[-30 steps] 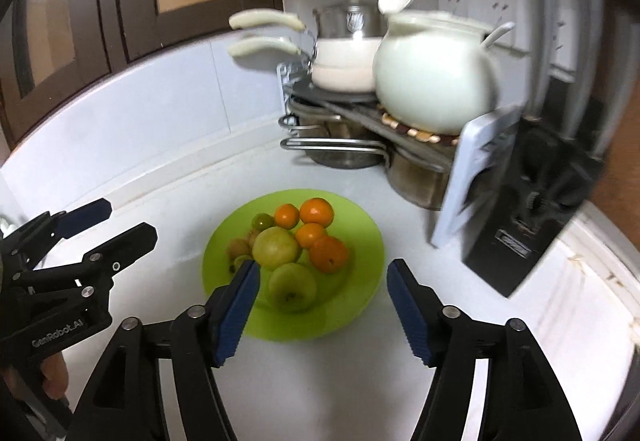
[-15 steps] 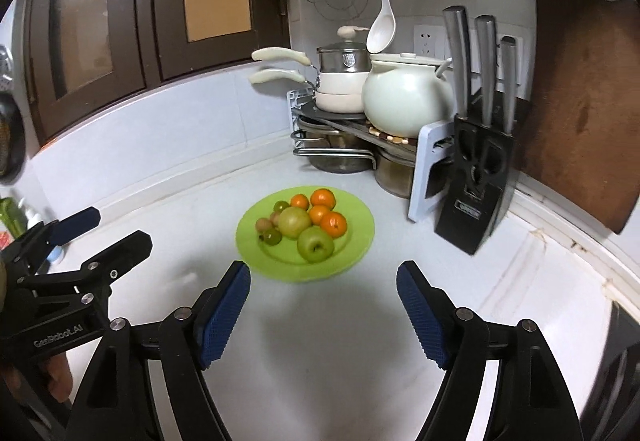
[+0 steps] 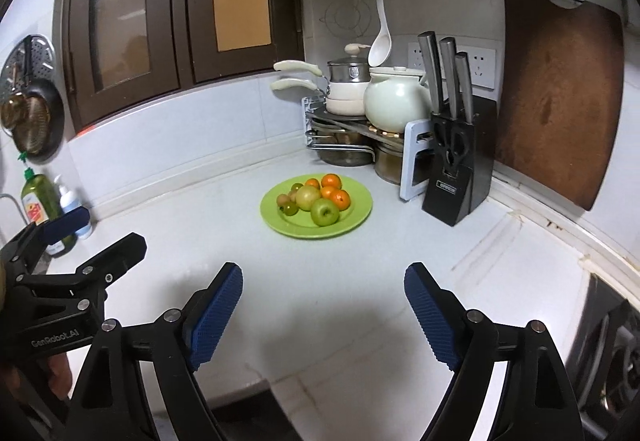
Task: Organize fruits
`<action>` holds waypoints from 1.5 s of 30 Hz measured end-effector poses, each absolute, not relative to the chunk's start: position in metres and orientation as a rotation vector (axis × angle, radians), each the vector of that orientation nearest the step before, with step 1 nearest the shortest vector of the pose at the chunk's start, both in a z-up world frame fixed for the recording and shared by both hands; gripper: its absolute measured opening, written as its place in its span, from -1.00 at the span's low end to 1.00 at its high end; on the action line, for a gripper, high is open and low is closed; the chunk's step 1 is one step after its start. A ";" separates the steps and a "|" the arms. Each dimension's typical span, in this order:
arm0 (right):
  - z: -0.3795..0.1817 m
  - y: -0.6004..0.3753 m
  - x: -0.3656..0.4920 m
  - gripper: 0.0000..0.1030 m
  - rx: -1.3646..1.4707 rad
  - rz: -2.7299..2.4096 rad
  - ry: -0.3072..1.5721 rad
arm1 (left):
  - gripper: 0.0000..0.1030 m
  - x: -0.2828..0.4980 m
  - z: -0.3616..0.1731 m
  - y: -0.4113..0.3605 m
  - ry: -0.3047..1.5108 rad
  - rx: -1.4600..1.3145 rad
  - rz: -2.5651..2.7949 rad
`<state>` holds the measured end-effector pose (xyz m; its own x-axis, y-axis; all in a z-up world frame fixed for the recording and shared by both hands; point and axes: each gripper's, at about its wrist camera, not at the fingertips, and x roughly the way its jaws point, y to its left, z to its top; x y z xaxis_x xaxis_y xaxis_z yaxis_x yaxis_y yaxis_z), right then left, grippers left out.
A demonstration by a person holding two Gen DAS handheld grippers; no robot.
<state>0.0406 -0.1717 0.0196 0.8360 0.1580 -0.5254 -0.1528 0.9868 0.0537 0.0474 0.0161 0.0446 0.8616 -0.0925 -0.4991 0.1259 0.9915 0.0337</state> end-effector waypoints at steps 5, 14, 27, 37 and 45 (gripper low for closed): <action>0.018 -0.175 0.016 0.67 0.007 0.151 0.552 | 1.00 0.025 0.047 0.015 0.515 0.067 -0.105; 0.017 -0.180 -0.010 0.67 0.016 0.155 0.554 | 1.00 -0.003 0.051 0.010 0.502 0.072 -0.105; 0.019 -0.181 -0.027 0.68 0.013 0.164 0.549 | 1.00 -0.015 0.055 0.009 0.490 0.072 -0.105; 0.018 -0.180 -0.029 0.68 0.012 0.163 0.555 | 1.00 -0.018 0.055 0.006 0.489 0.076 -0.115; 0.016 -0.176 -0.028 0.67 0.004 0.159 0.561 | 1.00 -0.016 0.053 0.006 0.495 0.069 -0.110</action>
